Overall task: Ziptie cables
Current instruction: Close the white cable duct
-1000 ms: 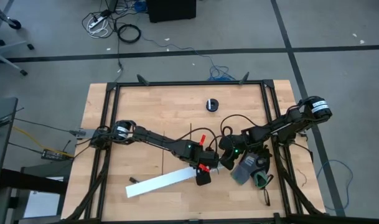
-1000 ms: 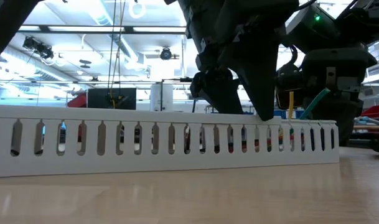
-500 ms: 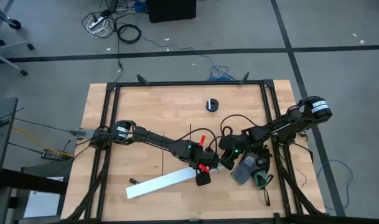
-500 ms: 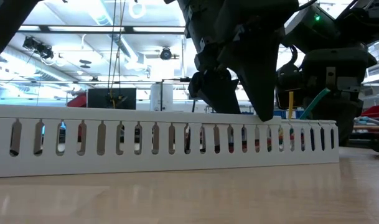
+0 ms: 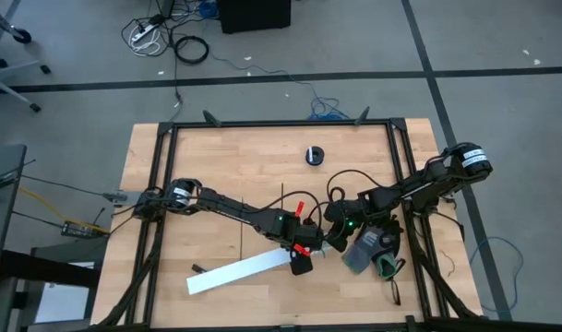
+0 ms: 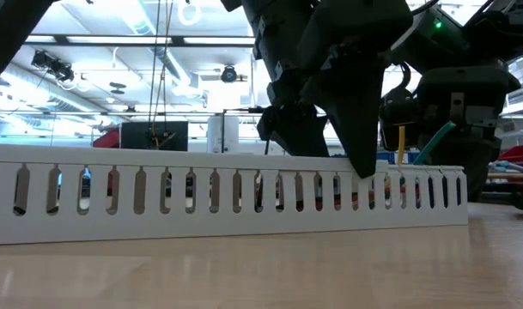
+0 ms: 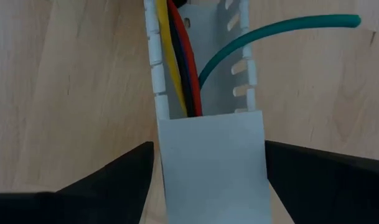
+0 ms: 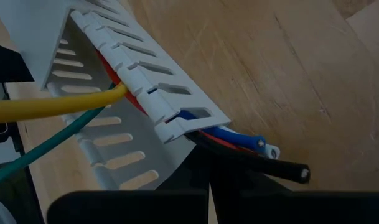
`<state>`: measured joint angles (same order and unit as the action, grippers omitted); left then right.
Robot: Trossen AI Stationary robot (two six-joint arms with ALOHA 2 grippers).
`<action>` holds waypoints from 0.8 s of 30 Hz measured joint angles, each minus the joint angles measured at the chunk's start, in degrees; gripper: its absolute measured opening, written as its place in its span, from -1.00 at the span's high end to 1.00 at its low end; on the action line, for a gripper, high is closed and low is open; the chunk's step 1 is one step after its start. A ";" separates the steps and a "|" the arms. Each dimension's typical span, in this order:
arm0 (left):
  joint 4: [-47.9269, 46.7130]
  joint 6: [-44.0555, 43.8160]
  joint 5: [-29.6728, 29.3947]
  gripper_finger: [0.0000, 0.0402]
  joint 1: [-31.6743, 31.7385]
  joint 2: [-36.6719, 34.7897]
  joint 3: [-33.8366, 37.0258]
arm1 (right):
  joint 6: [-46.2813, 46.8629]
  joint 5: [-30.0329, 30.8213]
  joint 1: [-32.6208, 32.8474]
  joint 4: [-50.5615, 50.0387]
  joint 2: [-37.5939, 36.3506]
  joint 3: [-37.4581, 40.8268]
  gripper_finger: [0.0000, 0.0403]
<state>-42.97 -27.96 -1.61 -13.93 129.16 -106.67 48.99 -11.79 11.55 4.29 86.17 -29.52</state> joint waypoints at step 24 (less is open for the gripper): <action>0.33 -0.69 -0.09 -0.20 0.37 0.00 0.00 | -0.14 0.00 0.00 1.89 0.07 0.17 1.00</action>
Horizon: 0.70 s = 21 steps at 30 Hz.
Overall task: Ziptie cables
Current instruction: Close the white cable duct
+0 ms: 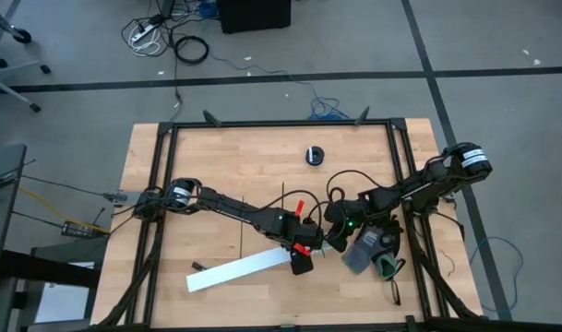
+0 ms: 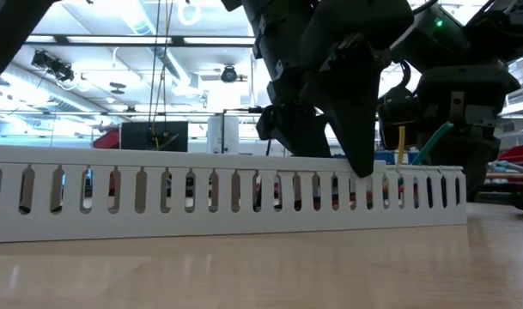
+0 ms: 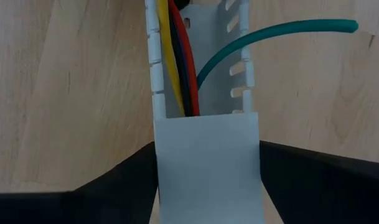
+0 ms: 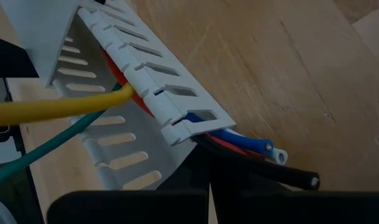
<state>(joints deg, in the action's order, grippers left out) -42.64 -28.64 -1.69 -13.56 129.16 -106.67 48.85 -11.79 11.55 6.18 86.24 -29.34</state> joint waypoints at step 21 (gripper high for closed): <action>3.12 0.13 1.38 -0.15 1.29 0.55 -0.04 | -4.00 -6.02 0.07 4.21 -6.11 -0.20 1.00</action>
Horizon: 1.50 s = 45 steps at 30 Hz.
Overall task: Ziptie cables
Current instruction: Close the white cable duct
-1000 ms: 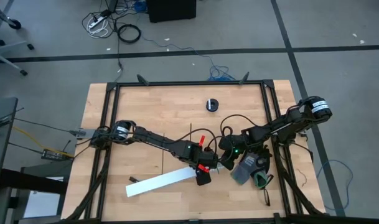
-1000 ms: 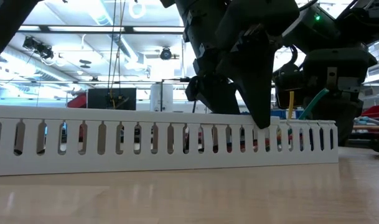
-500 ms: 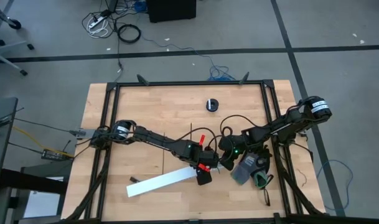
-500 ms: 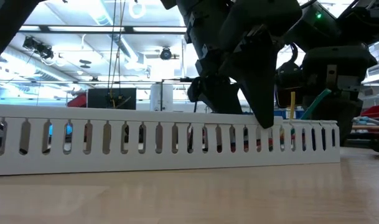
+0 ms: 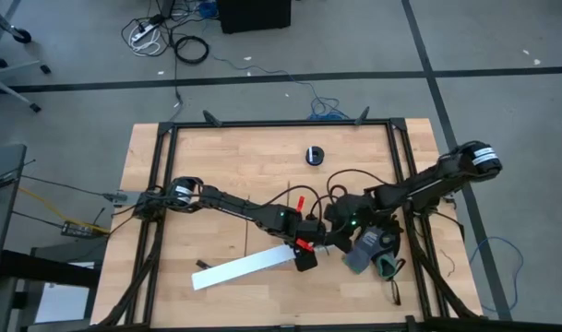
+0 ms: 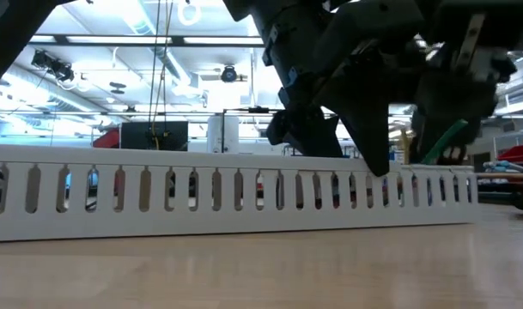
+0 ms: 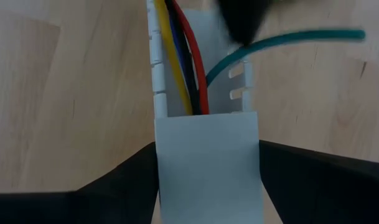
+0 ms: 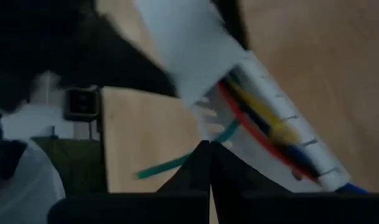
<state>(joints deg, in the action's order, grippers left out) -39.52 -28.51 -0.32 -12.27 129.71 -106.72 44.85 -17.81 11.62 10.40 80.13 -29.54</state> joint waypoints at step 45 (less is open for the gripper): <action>-2.13 -0.15 1.09 -0.15 0.68 0.02 0.00 | -34.06 3.70 -0.72 6.58 -3.38 0.02 -0.64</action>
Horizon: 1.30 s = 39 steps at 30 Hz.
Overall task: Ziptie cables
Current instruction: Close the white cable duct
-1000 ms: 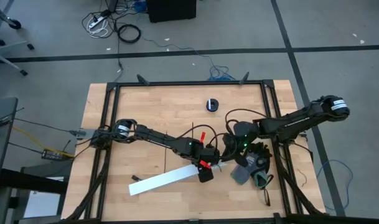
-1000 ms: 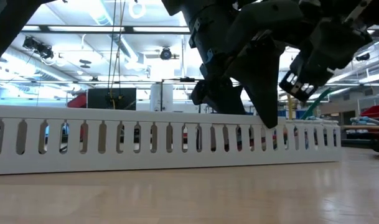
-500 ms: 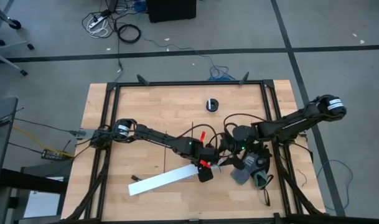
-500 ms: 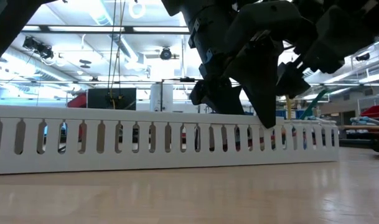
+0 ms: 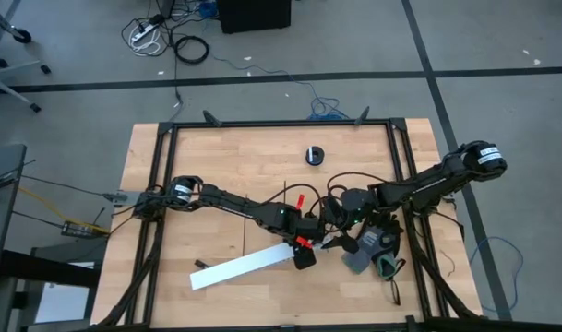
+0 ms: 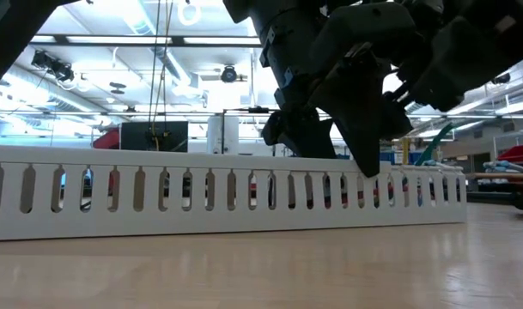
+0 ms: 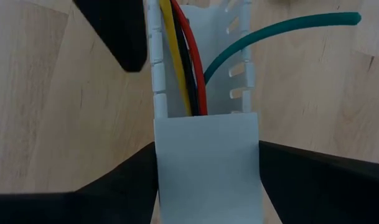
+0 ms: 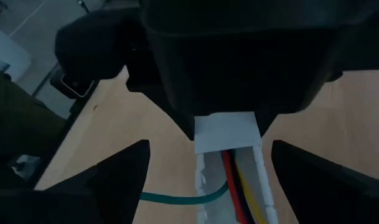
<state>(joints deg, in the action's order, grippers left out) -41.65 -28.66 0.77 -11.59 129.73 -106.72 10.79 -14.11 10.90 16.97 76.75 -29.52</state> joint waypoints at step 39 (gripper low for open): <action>-0.46 -0.03 0.35 -0.15 0.01 0.05 0.02 | 33.11 3.67 4.90 -20.54 5.69 -0.70 1.00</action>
<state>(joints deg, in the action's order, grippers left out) -42.11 -28.69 1.12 -11.57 129.78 -106.69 43.90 -10.44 15.79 -3.56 82.44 -30.22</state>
